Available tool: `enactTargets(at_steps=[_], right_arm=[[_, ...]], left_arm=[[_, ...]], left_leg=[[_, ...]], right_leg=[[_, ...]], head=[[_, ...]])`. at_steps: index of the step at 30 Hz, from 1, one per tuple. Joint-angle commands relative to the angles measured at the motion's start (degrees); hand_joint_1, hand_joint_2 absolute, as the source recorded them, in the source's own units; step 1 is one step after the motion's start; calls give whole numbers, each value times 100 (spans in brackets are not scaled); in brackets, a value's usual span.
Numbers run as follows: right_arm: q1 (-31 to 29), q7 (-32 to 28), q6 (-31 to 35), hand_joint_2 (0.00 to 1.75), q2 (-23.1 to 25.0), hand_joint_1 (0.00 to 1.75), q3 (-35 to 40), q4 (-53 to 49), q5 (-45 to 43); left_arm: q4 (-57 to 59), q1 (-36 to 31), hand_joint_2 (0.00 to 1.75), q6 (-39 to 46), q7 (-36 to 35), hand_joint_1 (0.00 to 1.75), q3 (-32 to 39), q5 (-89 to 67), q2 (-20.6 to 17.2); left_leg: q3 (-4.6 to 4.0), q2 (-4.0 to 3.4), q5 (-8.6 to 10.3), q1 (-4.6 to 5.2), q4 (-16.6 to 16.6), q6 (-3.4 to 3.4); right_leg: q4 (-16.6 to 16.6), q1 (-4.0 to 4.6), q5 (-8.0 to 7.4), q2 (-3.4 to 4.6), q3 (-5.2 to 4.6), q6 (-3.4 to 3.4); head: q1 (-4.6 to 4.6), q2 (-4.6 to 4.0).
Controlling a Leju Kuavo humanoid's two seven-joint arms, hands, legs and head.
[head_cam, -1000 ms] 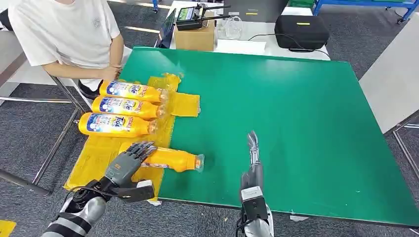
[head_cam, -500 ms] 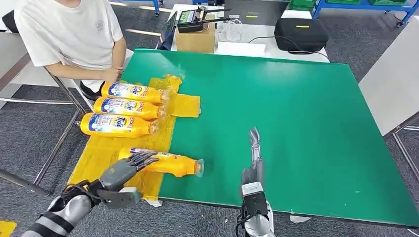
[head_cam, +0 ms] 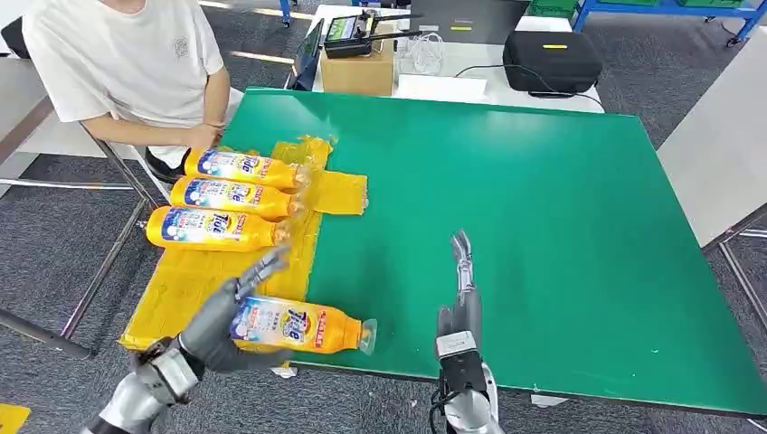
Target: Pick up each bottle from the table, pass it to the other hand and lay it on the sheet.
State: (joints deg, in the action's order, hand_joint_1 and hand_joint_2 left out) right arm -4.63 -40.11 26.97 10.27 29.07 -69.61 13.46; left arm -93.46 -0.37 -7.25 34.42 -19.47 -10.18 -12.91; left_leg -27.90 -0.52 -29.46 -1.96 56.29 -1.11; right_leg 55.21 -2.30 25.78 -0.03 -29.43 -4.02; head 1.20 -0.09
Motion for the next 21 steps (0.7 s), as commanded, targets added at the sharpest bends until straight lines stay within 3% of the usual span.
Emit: enactTargets(at_steps=[1,8,14,18,21], right_arm=[[-15,11,83,0,-115,0,1,82,108],[31,11,236,0,-155,0,23,-81,158],[383,11,1303,0,-175,0,25,-1547,135],[775,11,1303,0,220,0,-424,-2628,775],[775,11,1303,0,220,0,-424,-2628,775]], left_arm=[[-305,-439,175,252,-312,0,526,889,1372],[-235,-422,175,180,-390,0,493,1409,1535],[-264,-322,175,315,-625,0,624,2207,1826],[-94,-331,175,602,-836,0,676,2418,1950],[-94,-331,175,602,-836,0,676,2418,1950]], left_leg=[[-5,21,2,1,0,13],[2,15,1,-3,-5,16],[-7,14,-2,1,0,20],[-12,17,-4,0,3,16],[-8,17,-1,1,-4,15]], right_leg=[[-4,3,2,-19,3,15],[-10,8,1,-12,8,21],[-4,4,3,-11,0,22],[3,5,8,-14,-6,25],[-3,5,6,-14,-4,24]], head=[[4,0],[4,0],[2,0],[4,0],[7,0]])
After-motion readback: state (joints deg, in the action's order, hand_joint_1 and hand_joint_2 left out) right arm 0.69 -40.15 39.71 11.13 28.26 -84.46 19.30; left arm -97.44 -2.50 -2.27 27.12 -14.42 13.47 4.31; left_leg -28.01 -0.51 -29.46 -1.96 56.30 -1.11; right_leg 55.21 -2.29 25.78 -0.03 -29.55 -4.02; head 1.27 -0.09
